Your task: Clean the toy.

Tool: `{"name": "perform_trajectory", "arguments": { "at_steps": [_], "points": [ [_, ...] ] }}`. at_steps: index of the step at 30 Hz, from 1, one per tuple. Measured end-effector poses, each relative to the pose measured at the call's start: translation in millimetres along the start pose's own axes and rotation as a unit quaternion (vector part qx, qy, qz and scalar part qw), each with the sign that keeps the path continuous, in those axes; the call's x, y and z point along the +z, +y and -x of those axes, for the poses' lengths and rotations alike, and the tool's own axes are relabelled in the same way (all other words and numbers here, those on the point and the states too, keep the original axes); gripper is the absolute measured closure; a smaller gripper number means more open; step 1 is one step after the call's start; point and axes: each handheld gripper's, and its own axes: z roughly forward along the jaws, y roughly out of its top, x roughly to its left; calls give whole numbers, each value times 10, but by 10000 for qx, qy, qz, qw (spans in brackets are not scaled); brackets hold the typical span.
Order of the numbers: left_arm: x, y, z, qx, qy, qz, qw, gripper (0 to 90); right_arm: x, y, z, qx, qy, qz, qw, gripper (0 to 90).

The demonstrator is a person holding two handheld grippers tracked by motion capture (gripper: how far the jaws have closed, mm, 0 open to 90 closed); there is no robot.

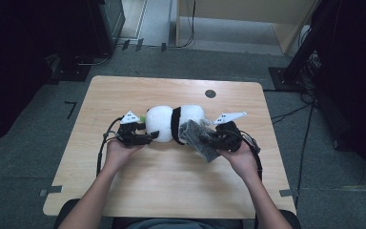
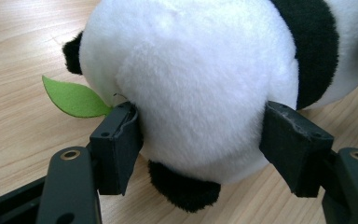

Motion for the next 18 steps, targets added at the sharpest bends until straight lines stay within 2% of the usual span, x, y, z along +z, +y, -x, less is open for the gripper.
{"name": "perform_trajectory", "arguments": {
  "at_steps": [10,18],
  "points": [
    [-2,-2,6,21,21,-8,10000,308,53,37,-274,-288,290,-7,9992,764],
    [-3,5,6,20,18,-20,10000,308,331,96,-516,-506,716,-208,9959,763]
  ]
}}
